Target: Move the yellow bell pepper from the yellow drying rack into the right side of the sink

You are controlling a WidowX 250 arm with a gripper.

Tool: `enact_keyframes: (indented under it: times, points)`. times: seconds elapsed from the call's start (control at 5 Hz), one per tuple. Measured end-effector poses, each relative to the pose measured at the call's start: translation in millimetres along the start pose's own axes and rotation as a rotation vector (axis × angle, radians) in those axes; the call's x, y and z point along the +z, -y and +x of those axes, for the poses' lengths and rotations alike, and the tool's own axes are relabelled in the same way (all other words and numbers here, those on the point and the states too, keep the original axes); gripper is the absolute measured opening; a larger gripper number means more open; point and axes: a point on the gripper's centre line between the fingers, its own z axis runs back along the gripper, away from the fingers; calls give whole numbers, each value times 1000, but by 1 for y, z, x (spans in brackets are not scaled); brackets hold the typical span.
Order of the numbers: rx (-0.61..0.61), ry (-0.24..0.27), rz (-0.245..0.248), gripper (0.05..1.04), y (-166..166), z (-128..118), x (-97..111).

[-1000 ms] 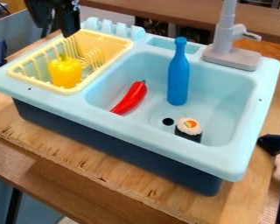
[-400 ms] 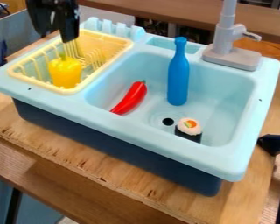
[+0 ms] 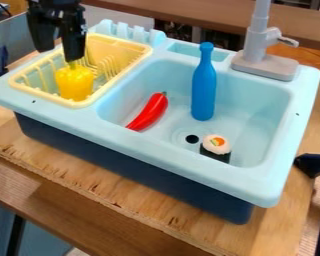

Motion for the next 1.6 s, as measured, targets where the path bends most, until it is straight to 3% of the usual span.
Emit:
enact_keyframes:
  times: [0.4,0.8,1.0,1.4,1.6]
  points:
    - [-7,-2,16,999,-2,0,-1]
    - [-26,-40,8,999,4,9,-18]
    - [-26,-43,4,950,5,11,-22]
    - [-16,-32,-1,364,6,12,-22]
    - [-22,-26,-2,157,6,13,-22]
